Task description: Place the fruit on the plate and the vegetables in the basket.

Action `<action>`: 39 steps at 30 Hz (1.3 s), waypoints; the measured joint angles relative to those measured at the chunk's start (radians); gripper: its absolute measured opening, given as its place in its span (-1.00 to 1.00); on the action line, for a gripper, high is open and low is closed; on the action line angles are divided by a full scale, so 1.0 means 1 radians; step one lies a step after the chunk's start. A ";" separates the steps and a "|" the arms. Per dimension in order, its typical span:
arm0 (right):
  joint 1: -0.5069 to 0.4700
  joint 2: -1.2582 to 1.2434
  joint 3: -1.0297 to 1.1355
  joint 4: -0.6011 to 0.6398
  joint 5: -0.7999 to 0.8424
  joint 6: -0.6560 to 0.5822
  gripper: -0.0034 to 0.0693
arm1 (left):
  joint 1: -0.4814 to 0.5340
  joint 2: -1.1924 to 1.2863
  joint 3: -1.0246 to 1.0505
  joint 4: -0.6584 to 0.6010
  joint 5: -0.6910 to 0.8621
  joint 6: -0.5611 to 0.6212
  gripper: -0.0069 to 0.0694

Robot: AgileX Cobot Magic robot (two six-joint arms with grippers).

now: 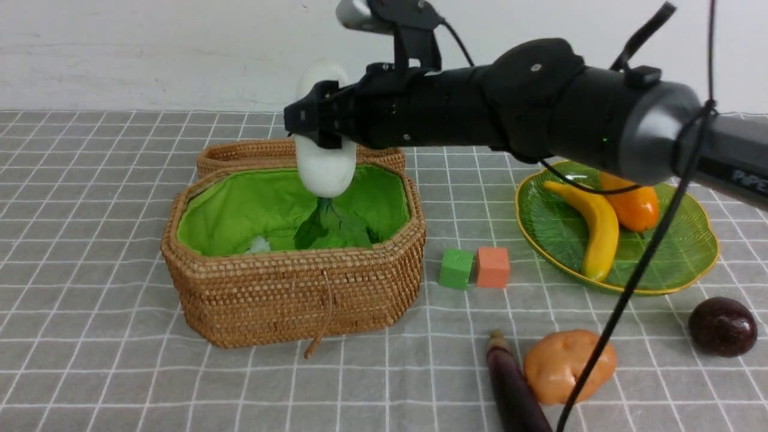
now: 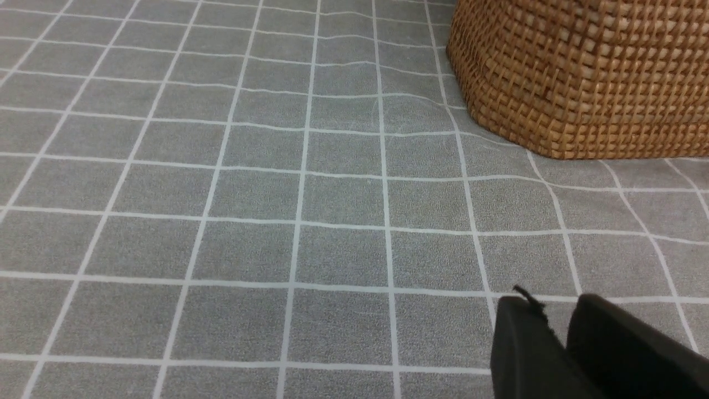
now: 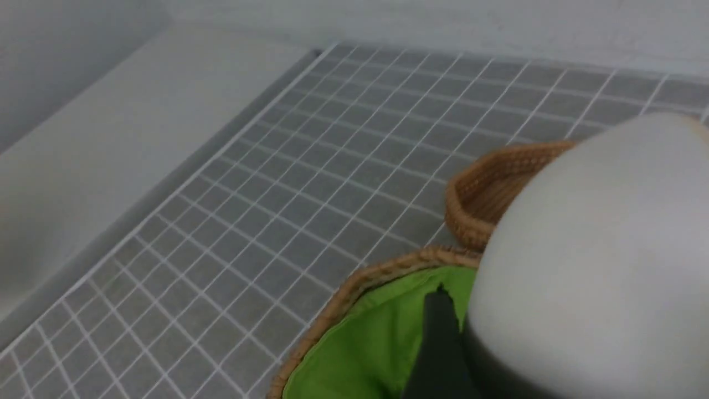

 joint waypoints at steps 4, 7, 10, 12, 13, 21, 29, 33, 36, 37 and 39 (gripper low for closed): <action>-0.002 0.018 -0.020 -0.023 0.041 -0.004 0.62 | 0.000 0.000 0.000 0.000 0.000 0.000 -0.48; -0.026 0.017 -0.026 -0.057 0.083 -0.001 0.91 | 0.000 0.000 0.000 0.000 0.000 0.000 -0.47; -0.054 0.005 -0.026 -0.081 0.129 0.030 0.96 | 0.000 0.000 0.000 0.000 0.000 0.000 -0.46; -0.092 -0.030 -0.026 -0.127 0.199 0.097 0.94 | 0.000 0.000 0.000 0.000 0.000 0.000 -0.45; -0.112 -0.053 -0.026 -0.162 0.239 0.134 0.93 | 0.000 0.000 0.000 0.000 0.000 0.000 -0.45; -0.306 -0.247 -0.028 -0.785 0.580 0.647 0.88 | 0.000 0.000 0.000 0.000 0.000 0.000 -0.43; -0.340 -0.307 0.268 -1.017 0.747 1.204 0.83 | 0.000 0.000 0.000 0.000 0.000 0.000 -0.42; -0.309 -0.318 0.488 -0.928 0.650 1.467 0.81 | 0.000 0.000 0.000 0.000 0.000 0.000 -0.41; -0.301 -0.320 0.607 -0.886 0.545 1.618 0.79 | 0.000 0.000 0.000 0.000 0.000 0.000 -0.39; -0.301 -0.320 0.614 -0.884 0.528 1.633 0.79 | 0.000 0.000 0.000 0.000 0.000 0.000 -0.39; -0.300 -0.328 0.702 -0.853 0.381 1.697 0.78 | 0.000 0.000 0.000 0.000 0.000 0.000 -0.39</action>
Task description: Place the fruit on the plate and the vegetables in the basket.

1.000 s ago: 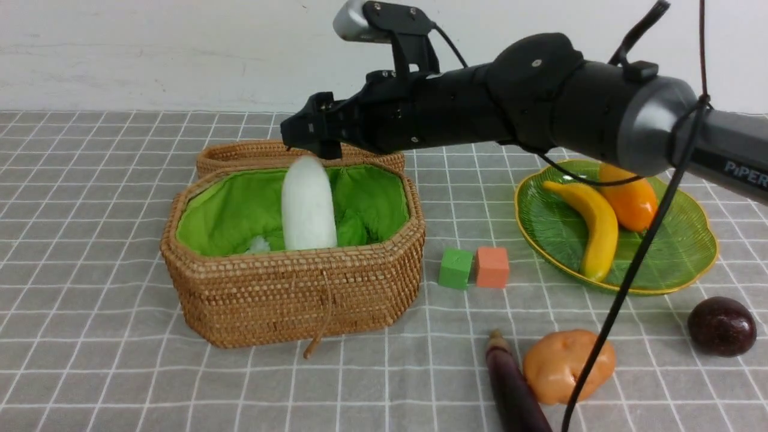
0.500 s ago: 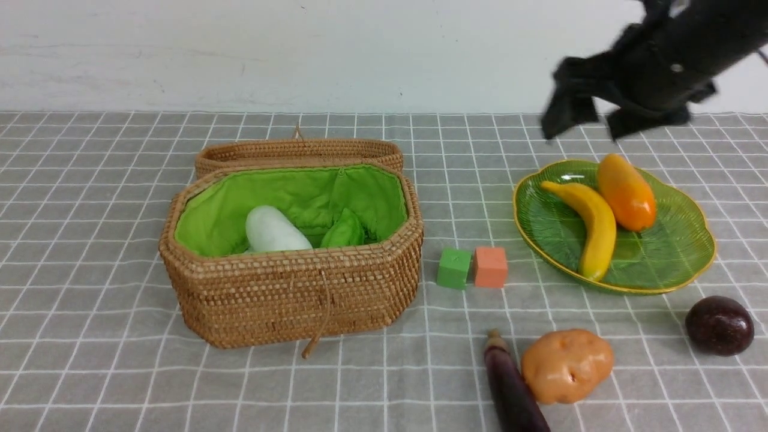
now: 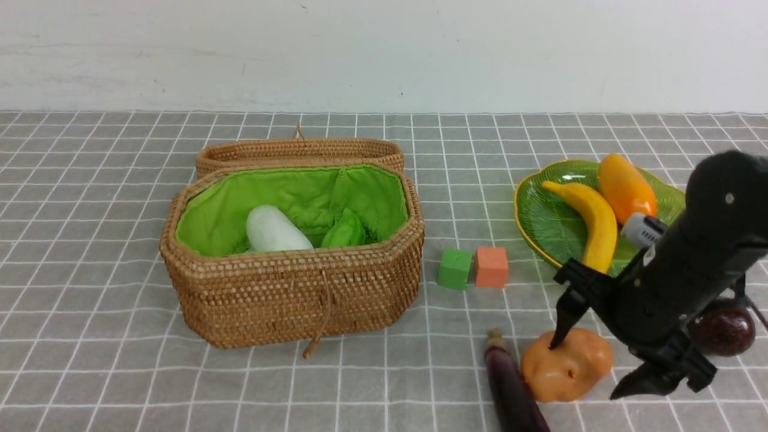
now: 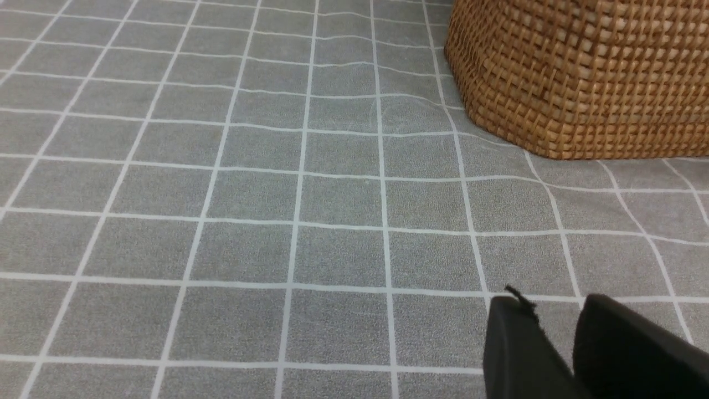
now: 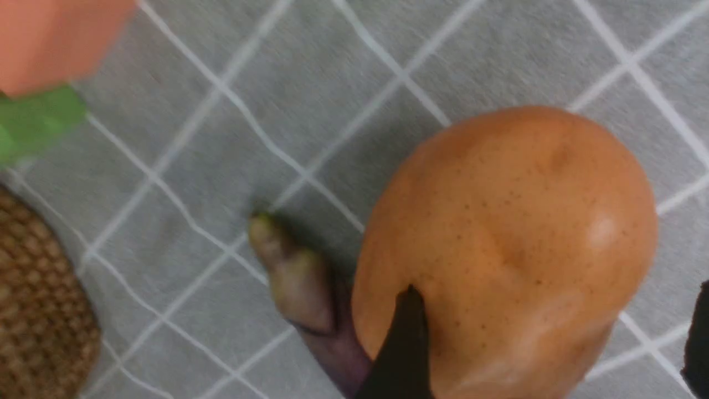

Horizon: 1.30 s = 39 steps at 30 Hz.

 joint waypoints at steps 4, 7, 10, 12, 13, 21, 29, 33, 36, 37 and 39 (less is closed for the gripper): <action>0.001 -0.013 0.060 0.049 -0.123 0.017 0.78 | 0.000 0.000 0.000 0.000 0.000 0.000 -0.38; 0.002 -0.015 0.096 0.077 -0.199 0.017 0.77 | 0.000 0.000 0.000 0.000 0.000 0.000 -0.37; 0.002 -0.016 0.109 0.079 -0.230 0.017 0.75 | 0.000 0.000 0.000 0.000 0.000 0.000 -0.36; 0.002 -0.016 0.118 0.073 -0.268 0.008 0.70 | 0.000 0.000 0.000 0.000 0.000 0.000 -0.35; 0.002 -0.016 0.118 0.073 -0.268 0.006 0.70 | 0.000 0.000 0.000 0.000 0.000 0.000 -0.35; 0.002 -0.015 0.120 0.054 -0.304 -0.226 0.54 | 0.000 0.000 0.000 0.000 0.000 0.000 -0.33; 0.002 -0.048 0.131 0.034 -0.279 -0.491 0.53 | 0.000 0.000 0.000 0.000 0.000 0.000 -0.32; 0.002 -0.094 0.133 0.035 -0.244 -0.583 0.52 | 0.000 0.000 0.000 0.000 0.000 0.000 -0.31; 0.002 -0.132 0.112 0.037 -0.204 -0.625 0.52 | 0.000 0.000 0.000 0.000 0.000 0.000 -0.31; 0.002 -0.136 0.100 0.037 -0.191 -0.634 0.52 | 0.000 0.000 0.000 0.000 0.000 0.000 -0.31; 0.002 -0.141 0.078 0.037 -0.167 -0.650 0.52 | 0.000 0.000 0.000 0.000 0.000 0.000 -0.31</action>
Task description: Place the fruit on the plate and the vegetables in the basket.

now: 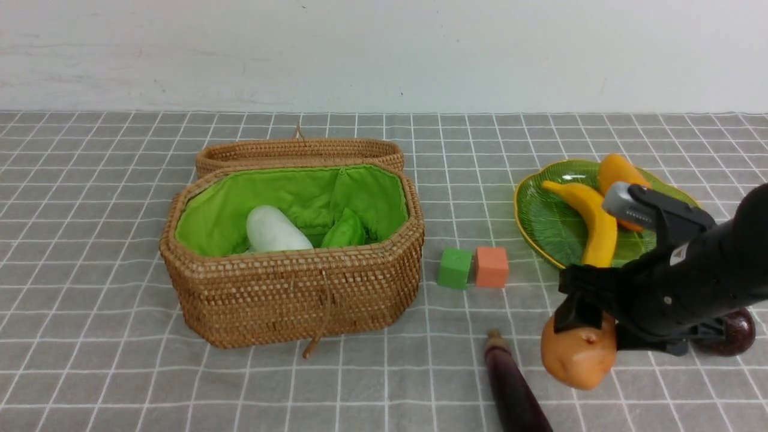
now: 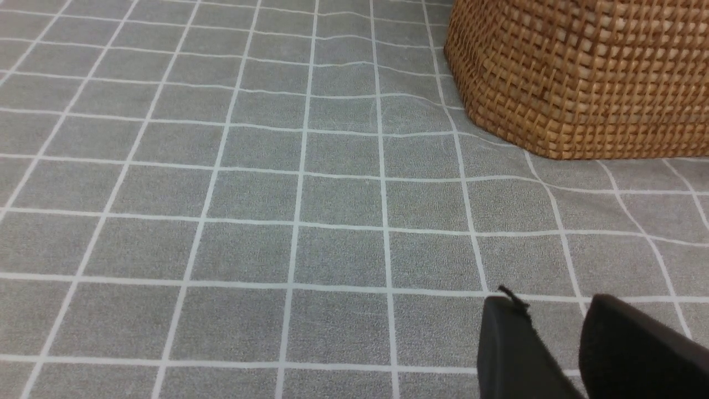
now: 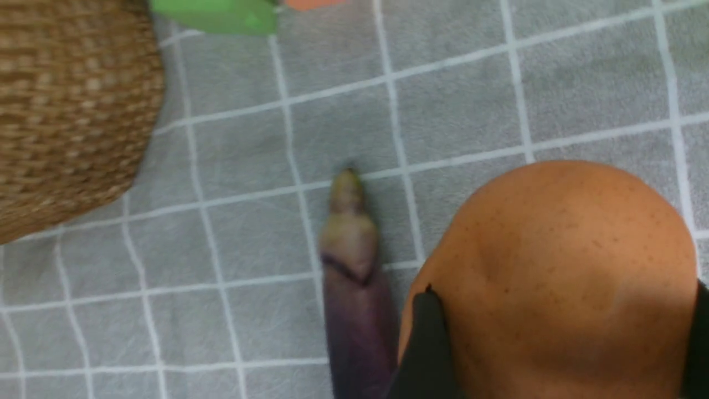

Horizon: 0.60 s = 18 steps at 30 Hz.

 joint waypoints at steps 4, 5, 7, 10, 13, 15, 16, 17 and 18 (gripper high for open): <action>0.000 -0.001 -0.102 0.046 0.077 -0.100 0.52 | 0.000 0.000 0.000 0.000 0.000 0.000 -0.30; 0.000 -0.001 -0.109 0.046 0.077 -0.107 0.52 | 0.000 0.000 0.000 0.000 0.000 0.000 -0.30; 0.000 0.000 -0.220 0.125 0.111 -0.210 0.52 | 0.000 0.000 0.000 0.000 0.000 0.000 -0.29; 0.004 0.024 -0.372 0.240 0.136 -0.325 0.52 | 0.000 0.000 0.000 0.000 0.000 0.000 -0.28; 0.038 0.083 -0.496 0.335 0.139 -0.442 0.52 | 0.000 0.000 0.000 0.000 0.000 0.000 -0.28; 0.076 0.139 -0.582 0.393 0.135 -0.515 0.52 | 0.000 0.000 0.000 0.000 0.000 0.000 -0.27; 0.106 0.182 -0.624 0.427 0.131 -0.557 0.52 | 0.000 0.000 0.000 0.000 0.000 0.000 -0.27; 0.111 0.190 -0.640 0.432 0.129 -0.563 0.52 | 0.000 0.000 0.000 0.000 0.000 0.000 -0.27; 0.150 0.254 -0.705 0.458 0.116 -0.604 0.52 | 0.000 0.000 0.000 0.000 0.000 0.000 -0.26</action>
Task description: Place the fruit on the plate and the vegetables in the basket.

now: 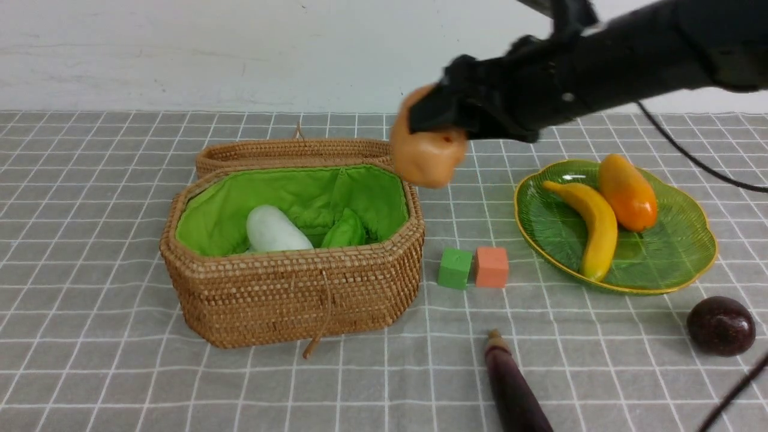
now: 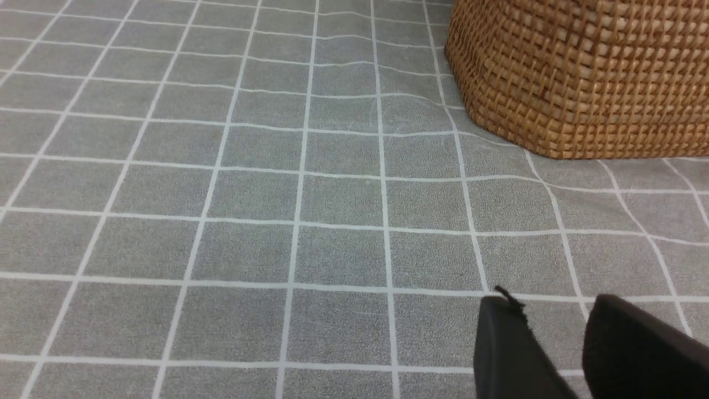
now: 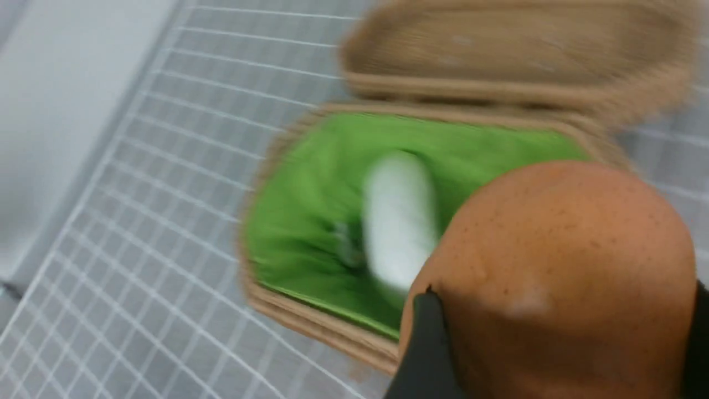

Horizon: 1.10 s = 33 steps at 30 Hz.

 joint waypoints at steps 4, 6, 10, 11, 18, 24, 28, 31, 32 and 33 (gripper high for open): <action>0.067 0.143 -0.135 0.008 -0.019 -0.036 0.52 | 0.000 0.000 0.000 0.000 0.000 0.000 -0.26; 0.080 0.203 -0.202 0.000 -0.011 -0.036 0.52 | 0.000 0.000 0.000 0.000 0.000 0.000 -0.26; 0.086 0.289 -0.288 -0.029 0.032 -0.013 0.62 | 0.000 0.000 0.000 0.000 0.000 0.000 -0.25; 0.086 0.294 -0.294 -0.032 0.036 -0.011 0.66 | 0.000 0.000 0.000 0.000 0.000 0.000 -0.25; 0.066 0.271 -0.310 -0.052 0.095 -0.003 0.94 | 0.000 0.000 0.000 0.000 0.000 0.000 -0.23; 0.019 0.192 -0.308 -0.166 0.276 0.037 0.83 | 0.000 0.000 0.000 0.000 0.000 0.000 -0.21; 0.009 0.046 -0.116 -0.380 0.298 0.159 0.78 | 0.000 0.000 0.000 0.000 0.000 0.000 -0.20; 0.009 -0.017 0.039 -0.479 0.290 0.215 0.78 | 0.000 0.000 0.000 0.000 0.000 0.000 -0.20; 0.009 -0.037 0.103 -0.509 0.292 0.243 0.77 | 0.000 0.000 0.000 0.000 0.000 0.000 -0.20; 0.009 -0.058 0.187 -0.533 0.299 0.281 0.77 | 0.000 0.000 0.000 0.000 0.000 0.000 -0.20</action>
